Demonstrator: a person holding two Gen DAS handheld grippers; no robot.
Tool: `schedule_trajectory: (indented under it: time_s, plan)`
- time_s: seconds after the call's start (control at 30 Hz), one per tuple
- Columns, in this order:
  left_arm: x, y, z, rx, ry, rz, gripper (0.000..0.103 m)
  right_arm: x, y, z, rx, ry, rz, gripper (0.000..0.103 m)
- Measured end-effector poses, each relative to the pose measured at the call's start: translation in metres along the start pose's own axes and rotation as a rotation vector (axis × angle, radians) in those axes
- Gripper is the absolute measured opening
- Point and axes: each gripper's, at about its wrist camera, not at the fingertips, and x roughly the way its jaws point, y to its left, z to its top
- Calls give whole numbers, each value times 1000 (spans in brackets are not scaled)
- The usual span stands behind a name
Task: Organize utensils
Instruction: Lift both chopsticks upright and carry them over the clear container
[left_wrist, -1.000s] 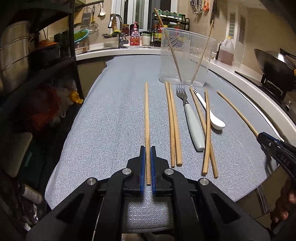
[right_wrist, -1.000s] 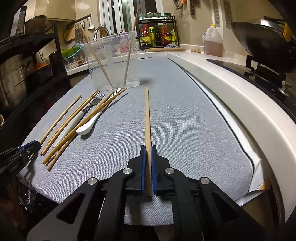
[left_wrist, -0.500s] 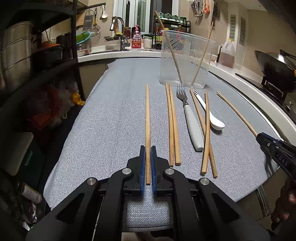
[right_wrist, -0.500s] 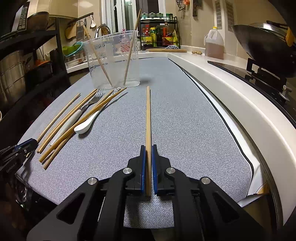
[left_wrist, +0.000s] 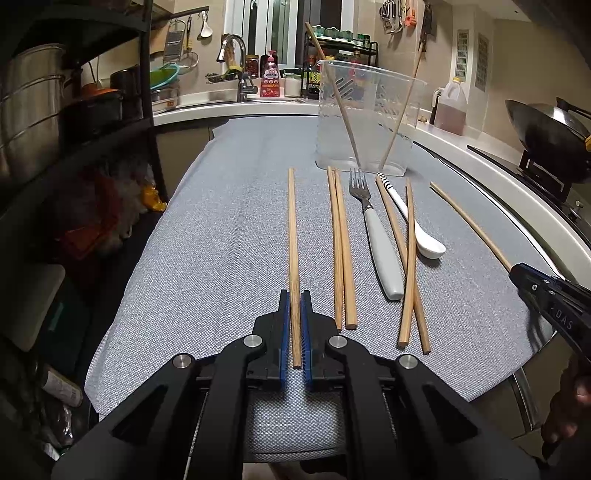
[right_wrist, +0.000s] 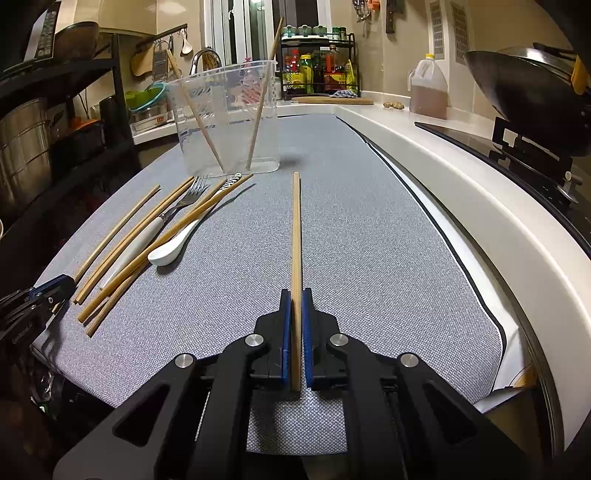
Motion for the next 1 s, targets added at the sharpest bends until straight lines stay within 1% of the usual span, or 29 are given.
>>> schedule_trajectory:
  time_s: [0.23, 0.4, 0.57, 0.67, 0.87, 1.0]
  plan:
    - [0, 0, 0, 0, 2, -8, 6, -1, 1, 0, -3, 0, 6, 6]
    - [-4, 2, 2, -12, -9, -11, 6, -12, 7, 5, -19, -35, 14, 6]
    - [-20, 1, 9, -6, -70, -7, 6, -37, 12, 24, -44, -115, 26, 6]
    - [-32, 0, 16, -4, -119, -5, 5, -52, 10, 40, -30, -155, 32, 6]
    - [-55, -3, 39, 7, -200, -15, 6, -73, 7, 71, -31, -214, 35, 6]
    - [-70, -2, 61, 12, -248, -30, 5, -79, 5, 91, -19, -239, 31, 6]
